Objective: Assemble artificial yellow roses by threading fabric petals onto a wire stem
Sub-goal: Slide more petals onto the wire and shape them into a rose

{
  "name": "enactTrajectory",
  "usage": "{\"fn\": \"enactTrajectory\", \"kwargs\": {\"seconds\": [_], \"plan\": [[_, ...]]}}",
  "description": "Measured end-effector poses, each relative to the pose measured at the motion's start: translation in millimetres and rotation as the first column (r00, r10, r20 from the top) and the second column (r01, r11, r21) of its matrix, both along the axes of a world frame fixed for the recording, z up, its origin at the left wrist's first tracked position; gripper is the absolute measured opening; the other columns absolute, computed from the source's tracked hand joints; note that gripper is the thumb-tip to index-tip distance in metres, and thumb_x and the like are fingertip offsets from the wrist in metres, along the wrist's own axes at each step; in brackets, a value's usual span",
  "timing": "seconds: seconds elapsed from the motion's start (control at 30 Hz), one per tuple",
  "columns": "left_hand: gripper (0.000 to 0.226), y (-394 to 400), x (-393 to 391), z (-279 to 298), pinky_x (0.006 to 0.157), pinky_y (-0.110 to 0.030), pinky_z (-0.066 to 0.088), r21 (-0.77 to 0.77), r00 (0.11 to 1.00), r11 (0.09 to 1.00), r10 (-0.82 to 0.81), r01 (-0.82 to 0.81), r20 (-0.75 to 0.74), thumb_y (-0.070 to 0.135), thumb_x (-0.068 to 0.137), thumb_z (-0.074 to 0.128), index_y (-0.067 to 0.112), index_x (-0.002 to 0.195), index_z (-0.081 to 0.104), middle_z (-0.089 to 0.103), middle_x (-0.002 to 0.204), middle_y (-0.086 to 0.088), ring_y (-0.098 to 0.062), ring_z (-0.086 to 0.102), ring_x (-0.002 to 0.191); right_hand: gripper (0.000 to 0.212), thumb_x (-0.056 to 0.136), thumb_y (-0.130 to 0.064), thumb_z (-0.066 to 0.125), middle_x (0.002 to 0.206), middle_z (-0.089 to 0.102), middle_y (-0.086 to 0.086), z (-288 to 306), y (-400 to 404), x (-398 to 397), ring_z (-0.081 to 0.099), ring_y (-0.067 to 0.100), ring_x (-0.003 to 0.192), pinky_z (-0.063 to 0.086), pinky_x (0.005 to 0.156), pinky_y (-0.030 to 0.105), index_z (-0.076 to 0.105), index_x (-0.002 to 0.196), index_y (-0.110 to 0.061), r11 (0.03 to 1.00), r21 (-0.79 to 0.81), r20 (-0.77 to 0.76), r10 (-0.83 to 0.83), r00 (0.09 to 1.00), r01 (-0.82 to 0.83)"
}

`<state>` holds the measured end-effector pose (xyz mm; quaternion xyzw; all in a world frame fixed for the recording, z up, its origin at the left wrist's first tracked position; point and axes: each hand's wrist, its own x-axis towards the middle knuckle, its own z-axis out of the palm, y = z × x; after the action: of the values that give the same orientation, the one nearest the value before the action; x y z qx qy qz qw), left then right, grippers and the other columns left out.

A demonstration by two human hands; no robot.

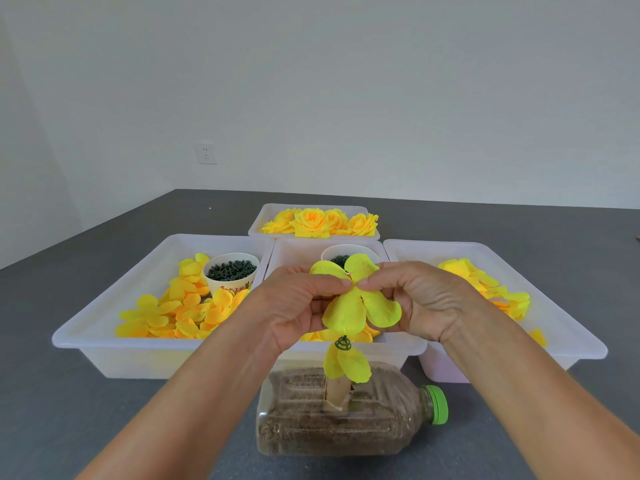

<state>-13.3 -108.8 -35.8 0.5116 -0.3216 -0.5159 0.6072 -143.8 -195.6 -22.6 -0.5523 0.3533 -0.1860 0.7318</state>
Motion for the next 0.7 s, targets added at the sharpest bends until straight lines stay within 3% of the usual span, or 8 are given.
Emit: {"fn": "enactTrajectory", "kwargs": {"seconds": [0.13, 0.37, 0.7], "plan": [[0.009, -1, 0, -4, 0.047, -0.027, 0.055, 0.019, 1.000, 1.000, 0.011, -0.011, 0.002, -0.005, 0.082, 0.060, 0.001, 0.086, 0.065, 0.069, 0.066, -0.009, -0.017, 0.065, 0.051, 0.016, 0.083, 0.003, 0.054, 0.068, 0.068, 0.007, -7, 0, 0, 0.065, 0.018, 0.053, 0.049, 0.053, 0.028, 0.063, 0.084, -0.009, 0.994, 0.107, 0.023, 0.019, 1.000, -0.021], [0.010, 1, 1, -5, 0.050, -0.029, 0.057, 0.055, 1.000, 0.998, 0.003, -0.004, 0.019, -0.005, 0.082, 0.060, 0.003, 0.083, 0.066, 0.069, 0.066, -0.009, -0.017, 0.065, 0.052, 0.016, 0.083, 0.001, 0.056, 0.066, 0.068, 0.004, -13, 0, 1, 0.065, 0.015, 0.052, 0.052, 0.048, 0.025, 0.063, 0.085, -0.013, 0.996, 0.087, 0.014, 0.020, 1.000, -0.022], [0.004, 1, 3, -4, 0.052, -0.030, 0.057, 0.069, 0.998, 0.998, 0.002, -0.007, 0.063, 0.007, 0.083, 0.062, 0.006, 0.084, 0.066, 0.070, 0.069, -0.008, -0.018, 0.066, 0.053, 0.021, 0.083, 0.001, 0.059, 0.089, 0.067, 0.010, -12, 0, -4, 0.064, 0.022, 0.074, 0.054, 0.070, 0.037, 0.064, 0.100, -0.010, 0.999, 0.036, 0.020, 0.012, 1.000, -0.013]]}}
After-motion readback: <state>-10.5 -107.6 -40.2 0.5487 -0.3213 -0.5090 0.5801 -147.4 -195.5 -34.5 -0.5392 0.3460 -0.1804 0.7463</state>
